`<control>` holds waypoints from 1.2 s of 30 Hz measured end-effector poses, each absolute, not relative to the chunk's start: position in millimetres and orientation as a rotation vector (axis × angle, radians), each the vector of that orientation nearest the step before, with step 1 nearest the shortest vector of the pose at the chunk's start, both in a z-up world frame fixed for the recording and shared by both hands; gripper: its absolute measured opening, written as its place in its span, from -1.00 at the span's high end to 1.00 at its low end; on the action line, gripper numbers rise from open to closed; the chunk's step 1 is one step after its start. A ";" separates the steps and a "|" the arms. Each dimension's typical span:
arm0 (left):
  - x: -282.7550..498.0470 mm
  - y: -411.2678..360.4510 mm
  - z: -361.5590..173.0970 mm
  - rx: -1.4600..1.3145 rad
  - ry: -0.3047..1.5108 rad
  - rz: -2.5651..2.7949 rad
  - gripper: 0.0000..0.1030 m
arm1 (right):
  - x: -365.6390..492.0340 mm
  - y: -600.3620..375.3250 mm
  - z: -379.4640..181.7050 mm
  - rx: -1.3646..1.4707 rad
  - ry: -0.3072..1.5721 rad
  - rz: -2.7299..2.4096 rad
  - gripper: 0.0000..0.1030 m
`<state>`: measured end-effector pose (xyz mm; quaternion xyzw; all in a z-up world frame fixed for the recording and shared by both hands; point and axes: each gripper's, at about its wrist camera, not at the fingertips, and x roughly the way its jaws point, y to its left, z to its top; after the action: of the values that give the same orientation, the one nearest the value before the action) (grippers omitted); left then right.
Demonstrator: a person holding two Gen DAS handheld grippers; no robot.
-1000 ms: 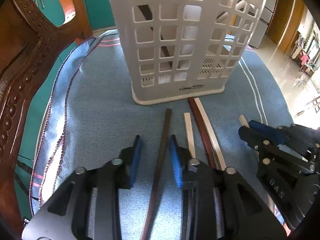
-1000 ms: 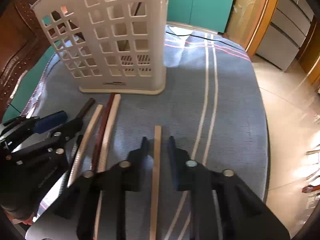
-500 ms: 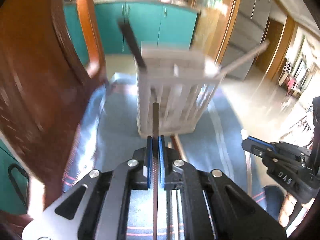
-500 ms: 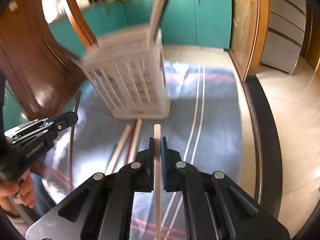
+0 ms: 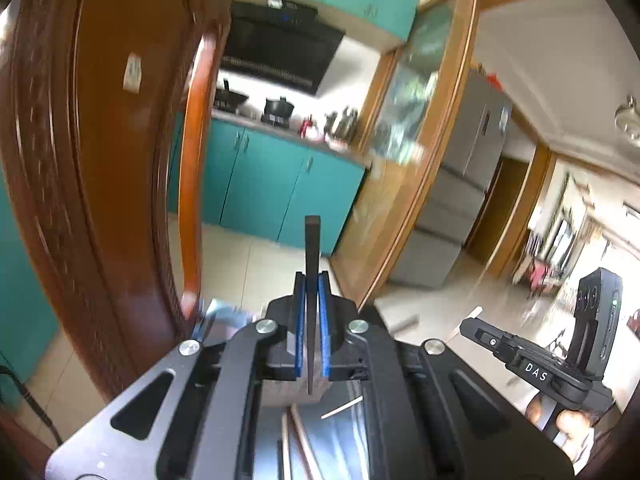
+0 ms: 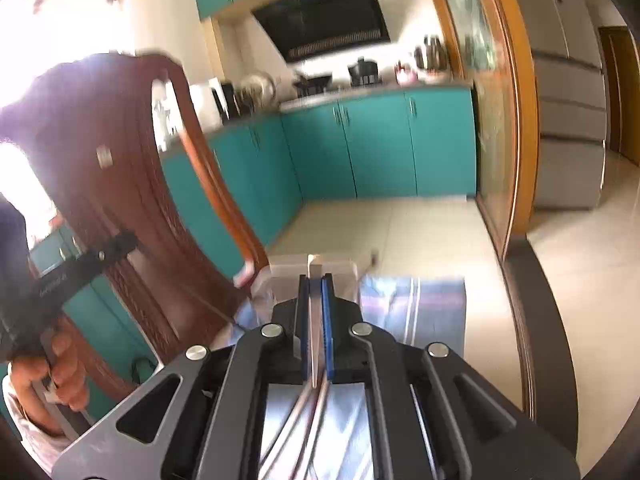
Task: Organize utensils
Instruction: 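Lift both held chopsticks and carry them above the white caddy, then open both tools to drop the chopsticks into the caddy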
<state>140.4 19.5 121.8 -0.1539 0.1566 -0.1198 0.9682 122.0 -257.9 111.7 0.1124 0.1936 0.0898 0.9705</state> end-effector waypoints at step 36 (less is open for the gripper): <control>190.3 3.4 47.1 -0.255 0.382 -0.098 0.37 | 123.2 -257.5 84.0 0.225 0.235 0.060 0.39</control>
<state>190.3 3.4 47.1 -0.1265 0.1893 -0.0483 0.9725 123.2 -257.5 84.0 0.1122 0.1170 0.0300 0.9863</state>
